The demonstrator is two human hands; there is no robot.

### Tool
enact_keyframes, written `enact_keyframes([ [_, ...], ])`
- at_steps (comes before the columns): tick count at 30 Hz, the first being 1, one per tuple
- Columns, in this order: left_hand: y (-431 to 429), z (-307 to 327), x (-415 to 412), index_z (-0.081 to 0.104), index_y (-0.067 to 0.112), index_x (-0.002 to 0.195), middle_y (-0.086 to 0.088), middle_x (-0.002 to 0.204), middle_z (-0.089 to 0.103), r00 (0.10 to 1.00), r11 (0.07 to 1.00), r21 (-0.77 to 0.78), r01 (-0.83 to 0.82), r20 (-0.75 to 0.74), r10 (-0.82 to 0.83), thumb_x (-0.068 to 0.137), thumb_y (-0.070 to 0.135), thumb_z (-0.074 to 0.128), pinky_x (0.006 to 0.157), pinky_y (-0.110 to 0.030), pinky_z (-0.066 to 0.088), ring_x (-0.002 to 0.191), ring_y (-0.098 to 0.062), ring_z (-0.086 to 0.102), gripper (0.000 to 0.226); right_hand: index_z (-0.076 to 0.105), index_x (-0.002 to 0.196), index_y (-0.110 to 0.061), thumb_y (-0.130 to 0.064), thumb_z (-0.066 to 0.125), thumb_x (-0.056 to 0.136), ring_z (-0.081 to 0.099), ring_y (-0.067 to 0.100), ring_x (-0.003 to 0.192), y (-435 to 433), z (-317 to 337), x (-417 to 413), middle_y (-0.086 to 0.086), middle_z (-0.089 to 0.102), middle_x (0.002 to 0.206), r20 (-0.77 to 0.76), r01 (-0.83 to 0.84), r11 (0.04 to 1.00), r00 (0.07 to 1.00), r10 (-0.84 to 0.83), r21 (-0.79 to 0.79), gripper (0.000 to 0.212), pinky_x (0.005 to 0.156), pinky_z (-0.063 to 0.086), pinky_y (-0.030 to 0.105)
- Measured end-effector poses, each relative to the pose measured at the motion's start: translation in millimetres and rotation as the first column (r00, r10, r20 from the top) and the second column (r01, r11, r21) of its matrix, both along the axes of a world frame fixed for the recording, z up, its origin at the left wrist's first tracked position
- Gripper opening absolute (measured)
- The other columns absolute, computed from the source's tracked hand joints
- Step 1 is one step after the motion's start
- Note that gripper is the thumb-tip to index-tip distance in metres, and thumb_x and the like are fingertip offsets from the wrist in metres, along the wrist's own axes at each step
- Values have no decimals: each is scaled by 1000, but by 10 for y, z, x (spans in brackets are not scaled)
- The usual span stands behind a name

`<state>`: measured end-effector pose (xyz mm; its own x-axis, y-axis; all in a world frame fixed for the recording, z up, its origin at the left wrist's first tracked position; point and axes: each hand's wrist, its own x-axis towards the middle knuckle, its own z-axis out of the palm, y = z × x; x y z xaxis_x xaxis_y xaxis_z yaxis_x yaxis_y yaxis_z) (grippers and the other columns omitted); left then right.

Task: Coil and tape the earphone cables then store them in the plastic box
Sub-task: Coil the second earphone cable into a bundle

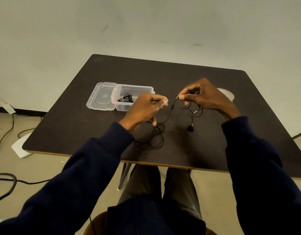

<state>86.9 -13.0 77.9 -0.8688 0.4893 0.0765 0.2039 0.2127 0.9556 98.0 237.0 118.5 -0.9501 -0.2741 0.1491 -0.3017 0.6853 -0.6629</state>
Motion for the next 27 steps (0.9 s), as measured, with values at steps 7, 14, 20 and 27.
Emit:
enact_keyframes([
  [7, 298, -53, -116, 76, 2, 103, 1, 78, 77, 981, 974, 223, -30, 194, -14, 104, 18, 61, 39, -12, 33, 44, -4, 55, 22, 77, 95, -7, -21, 75, 93, 68, 14, 57, -29, -40, -24, 6, 74, 70, 78, 74, 993, 995, -67, -94, 14, 54, 55, 20],
  [14, -36, -252, -195, 71, 0, 105, -10, 101, 80, 962, 939, 331, -94, 273, 0, 106, 11, 54, 38, -13, 34, 51, -8, 60, 20, 80, 99, -10, -24, 70, 97, 66, 13, 67, 385, -62, 89, 18, 72, 77, 11, 107, 988, 994, -106, -113, 17, 65, 57, 22],
  [20, 33, -162, -141, 67, 5, 130, -4, 121, 75, 998, 998, -44, -45, 36, 46, 87, 15, 82, 43, -23, 53, 56, -14, 69, 46, 80, 100, -15, -23, 71, 96, 70, 16, 73, 237, -71, -14, 5, 76, 79, 8, 74, 997, 997, -73, -10, 13, 72, 56, 24],
  [27, 413, -57, -186, 74, -4, 113, -13, 93, 79, 997, 994, 80, 69, -21, -67, 100, 13, 66, 44, -26, 54, 62, -35, 70, 23, 82, 96, -15, -26, 77, 90, 69, 8, 66, 85, -49, -75, 1, 77, 76, 26, 18, 999, 1000, -17, -45, 13, 63, 53, 17],
])
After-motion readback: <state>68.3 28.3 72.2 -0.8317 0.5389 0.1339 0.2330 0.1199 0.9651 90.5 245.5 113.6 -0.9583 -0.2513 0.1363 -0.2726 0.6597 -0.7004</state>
